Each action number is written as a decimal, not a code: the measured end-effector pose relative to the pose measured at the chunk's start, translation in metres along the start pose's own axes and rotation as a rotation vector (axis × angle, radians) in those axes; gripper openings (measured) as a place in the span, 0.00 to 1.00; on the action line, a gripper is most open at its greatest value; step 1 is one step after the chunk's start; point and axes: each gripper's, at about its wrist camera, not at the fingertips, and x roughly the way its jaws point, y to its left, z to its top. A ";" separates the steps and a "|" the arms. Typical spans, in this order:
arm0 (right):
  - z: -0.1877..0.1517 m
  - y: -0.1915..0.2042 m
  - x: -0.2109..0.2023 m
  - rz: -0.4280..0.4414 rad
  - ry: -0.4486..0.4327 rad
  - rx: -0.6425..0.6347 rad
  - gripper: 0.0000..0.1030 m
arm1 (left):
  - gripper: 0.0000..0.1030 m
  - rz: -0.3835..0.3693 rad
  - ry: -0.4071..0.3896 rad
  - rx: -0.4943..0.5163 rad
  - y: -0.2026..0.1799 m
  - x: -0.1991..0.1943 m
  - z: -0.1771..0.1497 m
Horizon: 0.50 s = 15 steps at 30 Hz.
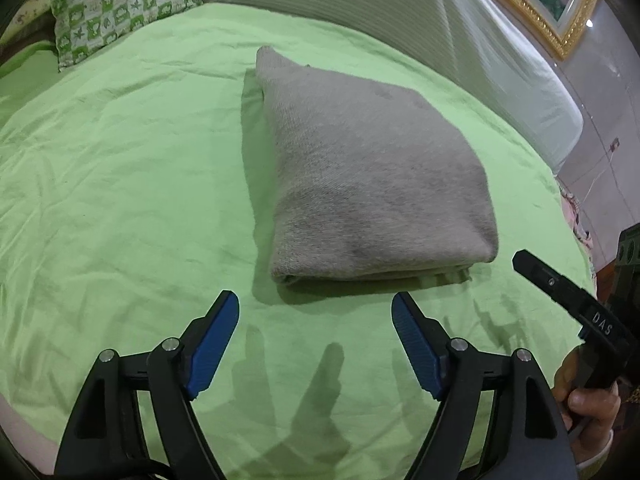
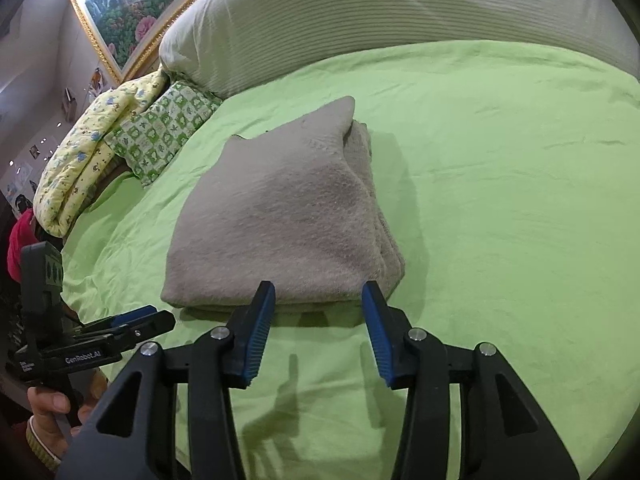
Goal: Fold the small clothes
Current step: 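Open both grippers and pull them back from the folded sweater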
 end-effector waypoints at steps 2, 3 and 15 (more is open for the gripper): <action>-0.003 0.002 -0.005 0.005 -0.016 -0.002 0.46 | 0.77 0.006 -0.017 0.002 -0.003 -0.006 -0.003; -0.005 0.003 -0.007 0.006 -0.023 -0.003 0.49 | 0.77 0.010 -0.023 0.008 -0.004 -0.006 -0.002; -0.028 0.023 -0.023 -0.026 -0.099 -0.098 0.72 | 0.81 0.146 -0.155 0.095 -0.021 -0.035 -0.019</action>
